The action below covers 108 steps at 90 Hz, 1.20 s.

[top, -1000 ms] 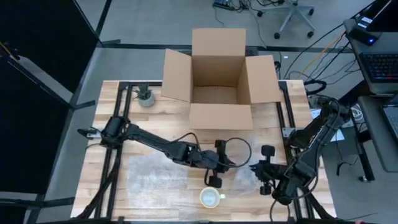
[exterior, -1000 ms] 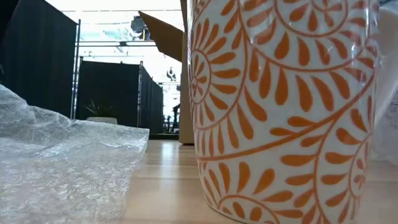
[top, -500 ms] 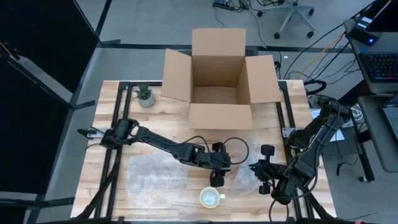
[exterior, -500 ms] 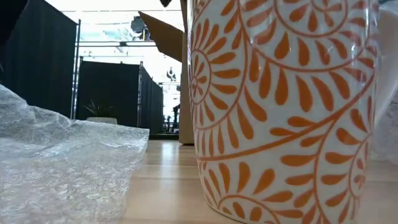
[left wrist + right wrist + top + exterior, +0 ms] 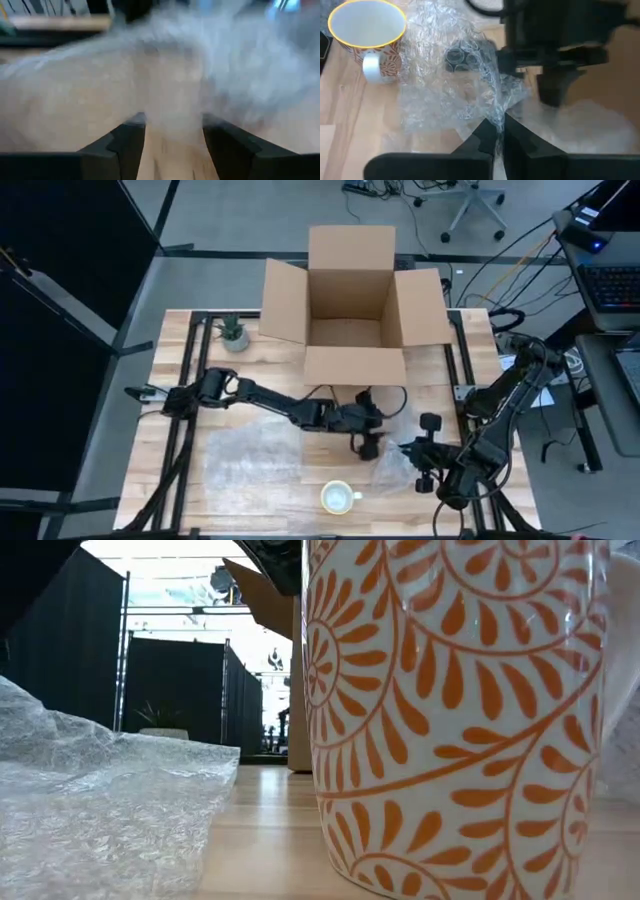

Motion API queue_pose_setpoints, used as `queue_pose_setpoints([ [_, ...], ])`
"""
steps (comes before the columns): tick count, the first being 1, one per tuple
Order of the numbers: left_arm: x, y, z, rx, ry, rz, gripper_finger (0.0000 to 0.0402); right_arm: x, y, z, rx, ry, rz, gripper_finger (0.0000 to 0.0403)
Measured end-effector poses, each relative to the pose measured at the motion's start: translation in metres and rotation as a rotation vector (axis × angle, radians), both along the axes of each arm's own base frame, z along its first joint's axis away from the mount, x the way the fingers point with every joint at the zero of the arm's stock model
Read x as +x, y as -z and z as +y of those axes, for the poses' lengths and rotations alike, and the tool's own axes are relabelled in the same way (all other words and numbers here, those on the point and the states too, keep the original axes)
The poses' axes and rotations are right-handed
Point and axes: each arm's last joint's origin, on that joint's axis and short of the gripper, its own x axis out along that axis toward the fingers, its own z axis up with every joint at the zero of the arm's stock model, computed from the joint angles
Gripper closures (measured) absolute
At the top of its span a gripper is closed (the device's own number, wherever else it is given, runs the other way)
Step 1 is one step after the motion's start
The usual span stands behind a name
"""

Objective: Wrap mug
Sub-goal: Wrap the red patterned mug with bubble wrap

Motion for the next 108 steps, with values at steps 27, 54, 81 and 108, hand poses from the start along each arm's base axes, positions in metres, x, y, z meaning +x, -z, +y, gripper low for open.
queue_pose_setpoints([
  [27,0.010,-0.034,-0.010,-0.036,0.087,-0.128,0.0215,-0.002,0.002,0.001,0.193,0.083,0.073,0.0396],
  [54,0.011,-0.055,-0.035,-0.067,0.209,-0.186,0.0215,-0.012,0.003,0.005,0.337,0.175,0.122,0.0310],
  [81,0.010,-0.059,-0.043,-0.073,0.232,-0.198,0.0215,-0.027,-0.006,0.007,0.462,0.165,0.191,0.0243],
  [108,0.009,-0.059,-0.048,-0.075,0.243,-0.194,0.0215,-0.032,-0.005,0.005,0.434,0.174,0.206,0.0244],
])
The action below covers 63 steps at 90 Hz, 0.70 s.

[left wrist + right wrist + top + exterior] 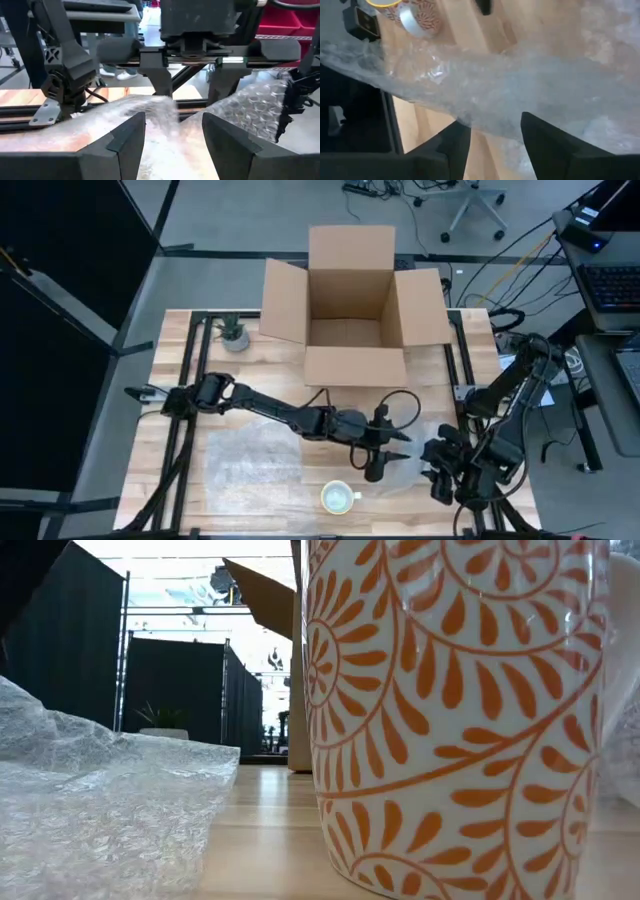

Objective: Wrap mug
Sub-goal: Wrap the red patterned mug with bubble wrap

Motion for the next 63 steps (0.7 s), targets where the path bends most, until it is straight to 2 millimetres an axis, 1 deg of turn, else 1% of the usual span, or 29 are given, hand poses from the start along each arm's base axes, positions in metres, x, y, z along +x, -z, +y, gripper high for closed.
queue_pose_setpoints([
  [3,0.000,0.001,-0.001,0.001,0.001,0.001,0.0215,0.000,0.000,0.000,0.000,0.000,-0.001,0.0244],
  [12,0.004,0.011,-0.002,0.001,0.003,0.006,0.0215,0.000,0.000,0.000,0.011,0.019,-0.002,0.0240],
  [28,0.013,0.053,-0.005,0.003,0.002,0.043,0.0215,-0.001,0.000,0.001,0.055,0.054,0.021,0.0223],
  [32,0.015,0.061,-0.006,0.004,0.003,0.045,0.0215,-0.002,0.001,0.002,0.073,0.053,0.044,0.0219],
  [36,0.017,0.065,-0.007,0.004,0.004,0.049,0.0215,-0.004,0.001,0.003,0.095,0.044,0.077,0.0217],
  [53,0.022,0.072,-0.012,-0.002,0.032,0.042,0.0215,-0.010,0.002,0.008,0.201,0.026,0.235,0.0218],
  [63,0.024,0.075,-0.013,0.000,0.034,0.049,0.0215,-0.014,-0.002,0.008,0.281,0.025,0.296,0.0219],
])
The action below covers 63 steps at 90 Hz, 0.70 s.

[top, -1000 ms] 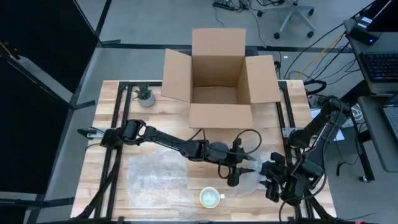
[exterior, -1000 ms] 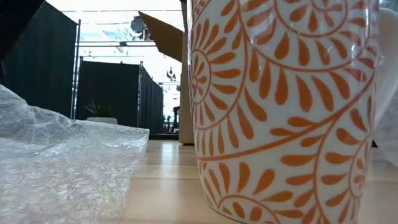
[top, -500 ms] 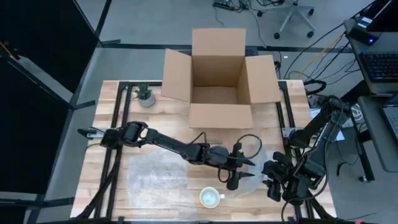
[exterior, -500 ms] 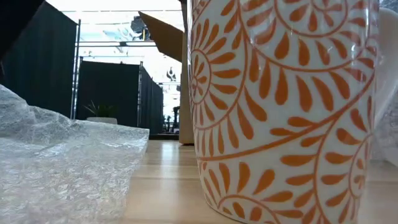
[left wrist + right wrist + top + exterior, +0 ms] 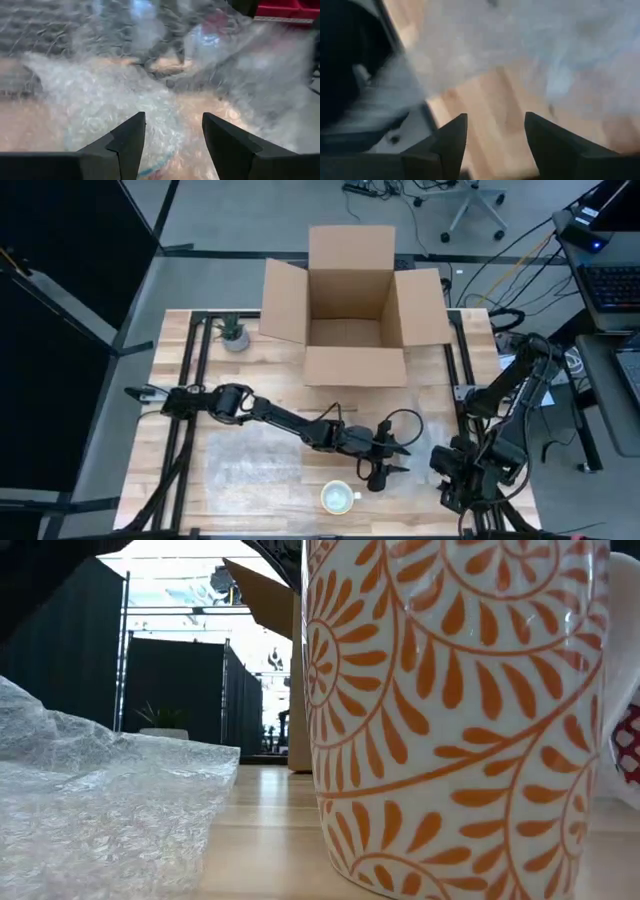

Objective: Wrap mug
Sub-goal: Wrap the red patterned mug with bubble wrap

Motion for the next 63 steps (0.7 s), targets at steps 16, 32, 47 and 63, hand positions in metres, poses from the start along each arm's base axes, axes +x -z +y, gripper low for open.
queue_pose_setpoints([
  [16,0.000,-0.001,0.000,0.002,0.000,0.007,0.0215,-0.002,-0.014,-0.007,0.093,0.047,-0.052,0.0219],
  [32,0.000,-0.001,0.000,0.002,0.001,0.007,0.0215,-0.001,-0.021,-0.010,0.063,0.007,-0.174,0.0219],
  [47,0.000,-0.001,0.000,0.001,0.001,0.006,0.0215,-0.009,-0.034,-0.019,0.119,-0.020,-0.224,0.0220],
  [63,0.000,-0.001,0.000,0.001,0.001,0.007,0.0215,-0.008,-0.059,-0.031,0.110,-0.024,-0.536,0.0220],
])
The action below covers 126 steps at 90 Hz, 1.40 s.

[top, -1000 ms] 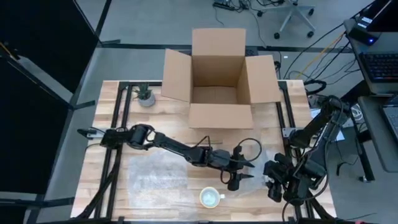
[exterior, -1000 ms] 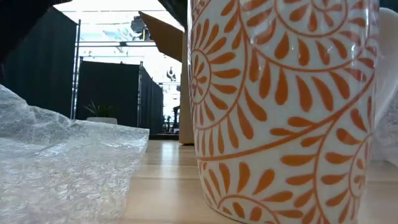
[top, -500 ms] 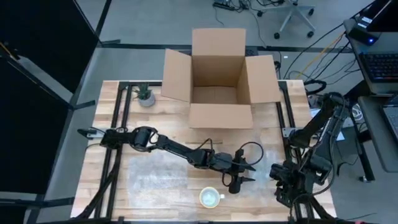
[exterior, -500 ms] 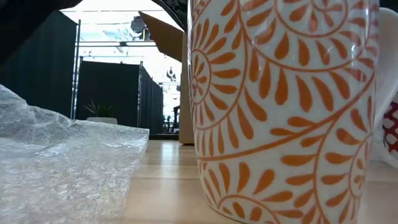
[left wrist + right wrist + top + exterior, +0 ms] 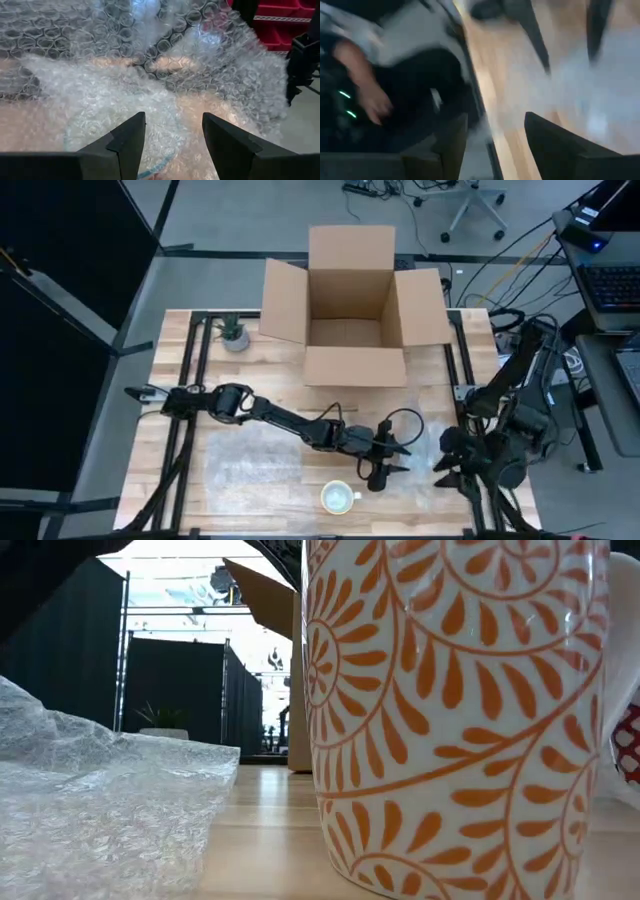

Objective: Wrap mug
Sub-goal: Wrap the red patterned mug with bubble wrap

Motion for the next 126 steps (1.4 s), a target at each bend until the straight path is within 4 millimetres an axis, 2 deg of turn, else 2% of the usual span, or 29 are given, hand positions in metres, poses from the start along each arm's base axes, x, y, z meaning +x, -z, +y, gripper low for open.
queue_pose_setpoints([
  [7,0.000,0.000,0.000,0.000,0.000,0.000,0.0215,0.004,-0.004,-0.005,-0.107,0.045,-0.134,0.0220],
  [14,0.000,0.000,0.000,0.000,0.000,0.000,0.0215,0.011,-0.002,-0.009,-0.226,0.064,-0.177,0.0220],
  [25,0.000,0.000,0.000,0.000,0.000,0.000,0.0215,0.024,0.009,-0.008,-0.374,0.037,-0.147,0.0220],
  [40,0.000,0.000,0.000,-0.001,0.000,0.000,0.0215,0.039,0.029,0.004,-0.498,-0.043,-0.071,0.0220],
  [54,0.000,0.000,0.000,-0.001,0.000,0.001,0.0215,0.036,0.050,0.001,-0.595,-0.016,0.119,0.0220],
  [66,0.000,0.000,-0.001,-0.001,0.002,0.003,0.0215,0.017,0.060,-0.006,-0.513,0.102,0.430,0.0220],
  [76,-0.001,0.000,-0.003,-0.001,0.006,0.001,0.0215,0.002,0.061,0.002,-0.441,0.104,0.513,0.0220],
  [88,-0.001,0.000,-0.003,-0.001,0.007,0.001,0.0215,-0.003,0.060,0.014,-0.392,0.075,0.434,0.0220],
  [98,-0.001,0.000,-0.003,-0.001,0.006,0.001,0.0215,0.007,0.056,0.023,-0.404,0.044,0.219,0.0220],
  [106,-0.001,0.000,-0.003,-0.001,0.006,0.001,0.0215,0.016,0.053,0.026,-0.437,-0.008,0.121,0.0220],
  [126,-0.001,0.000,-0.003,-0.001,0.006,0.001,0.0215,0.033,0.070,0.027,-0.525,0.024,0.191,0.0208],
])
